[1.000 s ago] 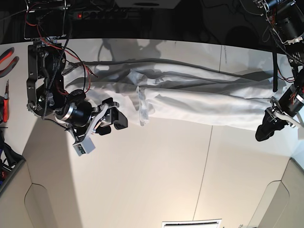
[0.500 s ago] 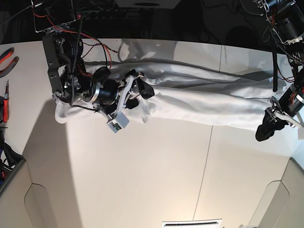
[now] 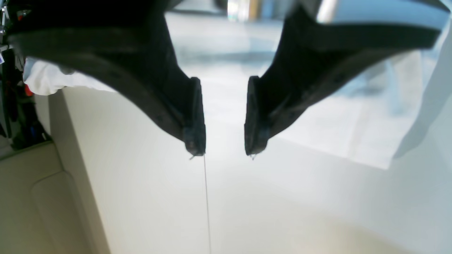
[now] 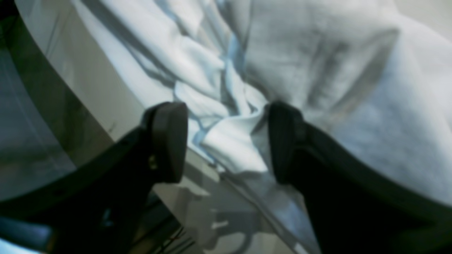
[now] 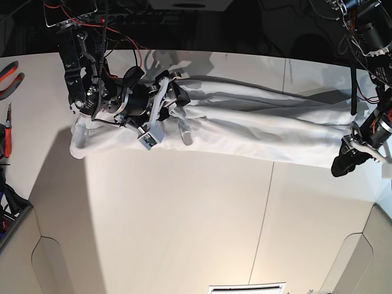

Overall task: Layout the t-shirt on the table in an organized manner, then fold the t-shirt properly
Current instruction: 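Grasp the shirt strip end with the right gripper and press it flat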

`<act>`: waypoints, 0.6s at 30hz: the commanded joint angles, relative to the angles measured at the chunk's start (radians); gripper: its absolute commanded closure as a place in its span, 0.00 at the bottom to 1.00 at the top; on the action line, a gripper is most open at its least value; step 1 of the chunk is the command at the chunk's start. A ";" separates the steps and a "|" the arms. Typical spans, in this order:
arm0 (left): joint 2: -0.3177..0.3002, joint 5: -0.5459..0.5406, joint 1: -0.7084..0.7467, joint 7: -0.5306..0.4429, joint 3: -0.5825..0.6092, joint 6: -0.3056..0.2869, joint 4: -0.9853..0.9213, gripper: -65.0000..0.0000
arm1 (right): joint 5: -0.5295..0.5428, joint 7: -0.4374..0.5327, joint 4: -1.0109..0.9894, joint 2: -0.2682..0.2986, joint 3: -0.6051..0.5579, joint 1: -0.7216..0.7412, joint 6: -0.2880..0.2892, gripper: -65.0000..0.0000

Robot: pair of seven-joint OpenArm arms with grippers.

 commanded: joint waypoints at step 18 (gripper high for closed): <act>-0.018 0.045 0.007 -0.063 -0.074 -0.009 0.016 0.65 | -0.027 0.016 0.014 0.185 0.046 0.008 -0.027 0.45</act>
